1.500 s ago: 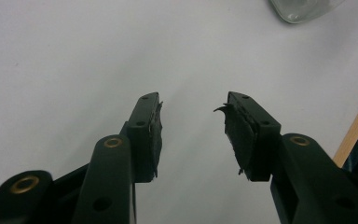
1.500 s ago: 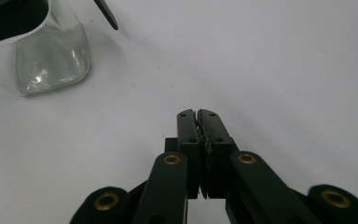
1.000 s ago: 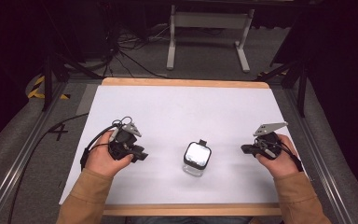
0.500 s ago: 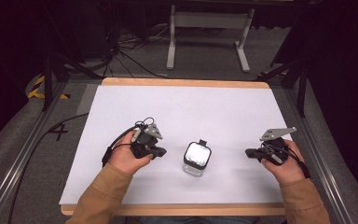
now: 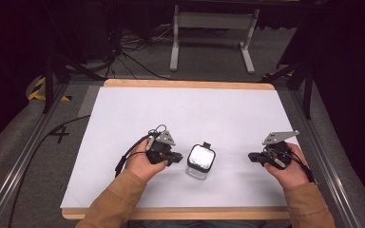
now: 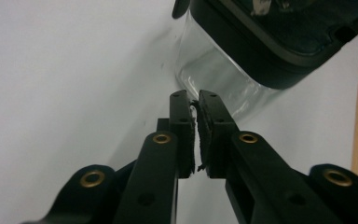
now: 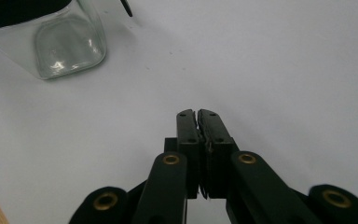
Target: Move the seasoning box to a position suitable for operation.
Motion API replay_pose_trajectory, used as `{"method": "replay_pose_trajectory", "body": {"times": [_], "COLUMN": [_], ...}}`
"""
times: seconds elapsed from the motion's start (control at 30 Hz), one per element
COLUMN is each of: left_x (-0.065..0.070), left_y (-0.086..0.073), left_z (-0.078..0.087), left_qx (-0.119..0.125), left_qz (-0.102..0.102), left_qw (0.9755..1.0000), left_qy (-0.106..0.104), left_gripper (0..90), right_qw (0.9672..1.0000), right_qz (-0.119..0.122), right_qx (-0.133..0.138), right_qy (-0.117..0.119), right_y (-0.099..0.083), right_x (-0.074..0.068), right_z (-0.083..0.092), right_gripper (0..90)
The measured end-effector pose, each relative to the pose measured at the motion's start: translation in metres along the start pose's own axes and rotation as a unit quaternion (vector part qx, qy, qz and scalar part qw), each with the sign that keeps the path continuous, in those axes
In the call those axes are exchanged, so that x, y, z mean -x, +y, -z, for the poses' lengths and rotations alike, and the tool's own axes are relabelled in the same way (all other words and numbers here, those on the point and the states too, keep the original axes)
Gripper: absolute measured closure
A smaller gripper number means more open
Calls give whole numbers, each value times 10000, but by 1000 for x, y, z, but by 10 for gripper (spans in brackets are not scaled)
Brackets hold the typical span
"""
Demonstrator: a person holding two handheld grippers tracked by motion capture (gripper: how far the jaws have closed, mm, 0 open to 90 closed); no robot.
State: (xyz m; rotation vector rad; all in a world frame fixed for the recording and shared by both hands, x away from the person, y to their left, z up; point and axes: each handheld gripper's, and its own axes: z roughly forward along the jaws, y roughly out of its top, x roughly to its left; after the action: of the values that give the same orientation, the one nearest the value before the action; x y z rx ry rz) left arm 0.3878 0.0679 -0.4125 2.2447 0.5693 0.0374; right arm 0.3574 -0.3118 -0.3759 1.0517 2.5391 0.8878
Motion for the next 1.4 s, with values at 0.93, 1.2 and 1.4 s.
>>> {"method": "replay_pose_trajectory", "body": {"times": [0.93,1.2,1.4], "left_x": [24,31,28], "left_y": [4,6,7], "left_z": [-13,-17,-15], "left_qx": [-449,-578,-529], "left_qz": [-227,-395,-319], "left_qw": [9975,9960,9959], "left_qy": [-492,-560,-660], "left_gripper": [898,893,852], "right_qw": [9999,9999,9999], "right_qz": [93,94,79], "right_qx": [-37,-38,-31], "right_qy": [56,70,77], "right_y": [3,3,3], "right_x": [-2,-3,-3], "right_z": [-3,-3,-3], "right_gripper": [881,881,883]}}
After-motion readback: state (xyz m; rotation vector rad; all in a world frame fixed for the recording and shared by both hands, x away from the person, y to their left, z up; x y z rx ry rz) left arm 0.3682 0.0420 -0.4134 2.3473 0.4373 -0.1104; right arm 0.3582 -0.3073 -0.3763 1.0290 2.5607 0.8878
